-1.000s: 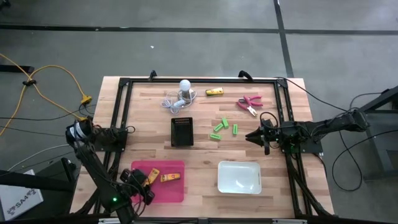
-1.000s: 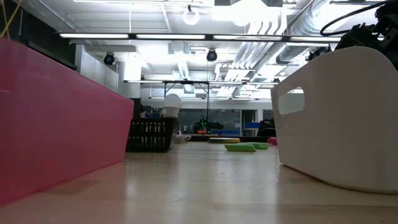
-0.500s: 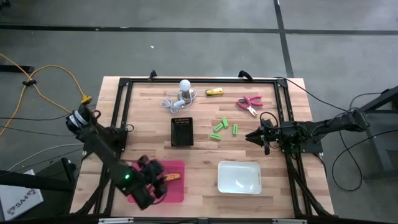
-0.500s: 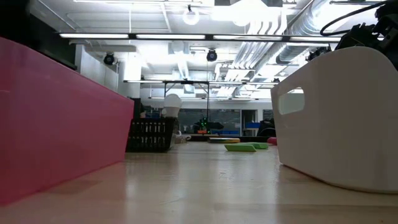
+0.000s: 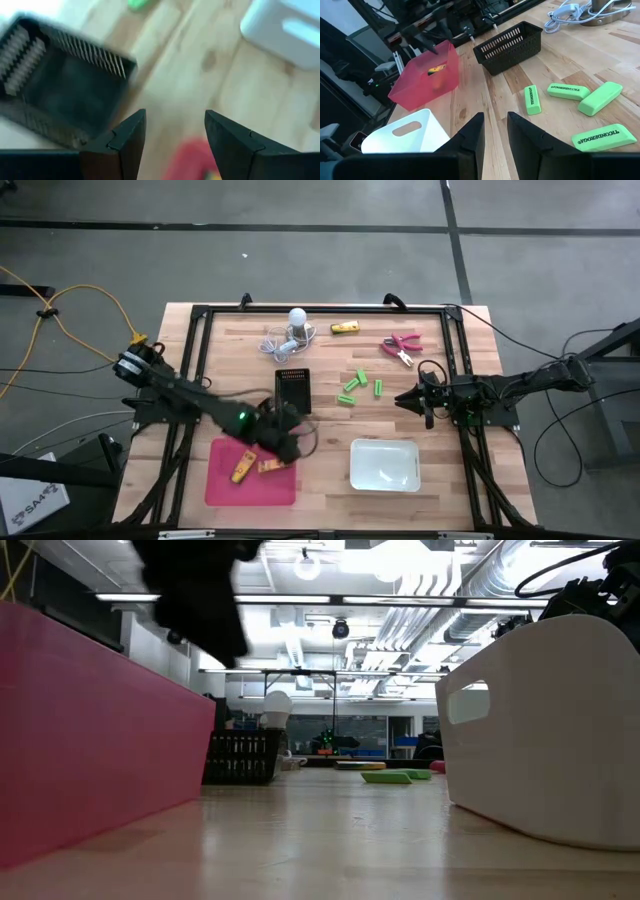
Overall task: Pick & Place School Supplies
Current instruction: Put the yellow crayon box into the pink bin
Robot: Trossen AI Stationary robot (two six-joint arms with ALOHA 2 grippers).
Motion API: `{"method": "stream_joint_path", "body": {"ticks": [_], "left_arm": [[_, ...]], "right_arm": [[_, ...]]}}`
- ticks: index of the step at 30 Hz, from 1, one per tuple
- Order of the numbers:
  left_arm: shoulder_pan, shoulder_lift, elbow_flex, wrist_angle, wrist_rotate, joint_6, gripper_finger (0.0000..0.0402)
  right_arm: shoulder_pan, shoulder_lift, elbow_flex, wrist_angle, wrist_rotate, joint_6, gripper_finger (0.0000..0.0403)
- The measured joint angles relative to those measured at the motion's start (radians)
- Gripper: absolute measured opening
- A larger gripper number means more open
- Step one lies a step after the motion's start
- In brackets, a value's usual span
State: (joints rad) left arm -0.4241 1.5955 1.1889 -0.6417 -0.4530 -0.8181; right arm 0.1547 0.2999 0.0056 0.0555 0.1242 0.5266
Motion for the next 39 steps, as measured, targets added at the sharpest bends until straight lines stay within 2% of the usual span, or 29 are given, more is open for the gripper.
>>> {"method": "stream_joint_path", "body": {"ticks": [6, 13, 15, 18, 23, 28, 35, 39], "left_arm": [[0.176, 0.002, 0.000, 0.068, 0.150, 0.174, 0.0198], [0.326, 0.004, 0.000, 0.171, 0.220, 0.411, 0.0198], [0.368, 0.004, 0.000, 0.232, 0.267, 0.469, 0.0198], [0.431, 0.011, 0.001, 0.312, 0.356, 0.531, 0.0198], [0.525, 0.040, 0.002, 0.385, 0.390, 0.608, 0.0198], [0.614, 0.080, 0.011, 0.421, 0.474, 0.656, 0.0198], [0.718, 0.164, 0.154, 0.414, 0.545, 0.771, 0.0198], [0.754, 0.248, 0.301, 0.313, 0.552, 0.815, 0.0198]], "right_arm": [[0.000, 0.000, 0.000, 0.000, 0.000, 0.000, 0.0072], [0.000, 0.000, 0.000, 0.000, 0.000, 0.000, 0.0072], [0.000, 0.000, 0.000, 0.000, 0.000, 0.000, 0.0072], [0.000, 0.000, 0.000, 0.000, 0.000, 0.000, 0.0072], [0.000, 0.000, 0.000, 0.000, 0.000, 0.000, 0.0072], [0.000, 0.000, 0.000, 0.000, 0.000, 0.000, 0.0072], [0.000, 0.009, 0.000, 0.000, 0.001, 0.000, 0.0072], [0.000, 0.010, 0.000, 0.001, 0.002, 0.000, 0.0072]]}}
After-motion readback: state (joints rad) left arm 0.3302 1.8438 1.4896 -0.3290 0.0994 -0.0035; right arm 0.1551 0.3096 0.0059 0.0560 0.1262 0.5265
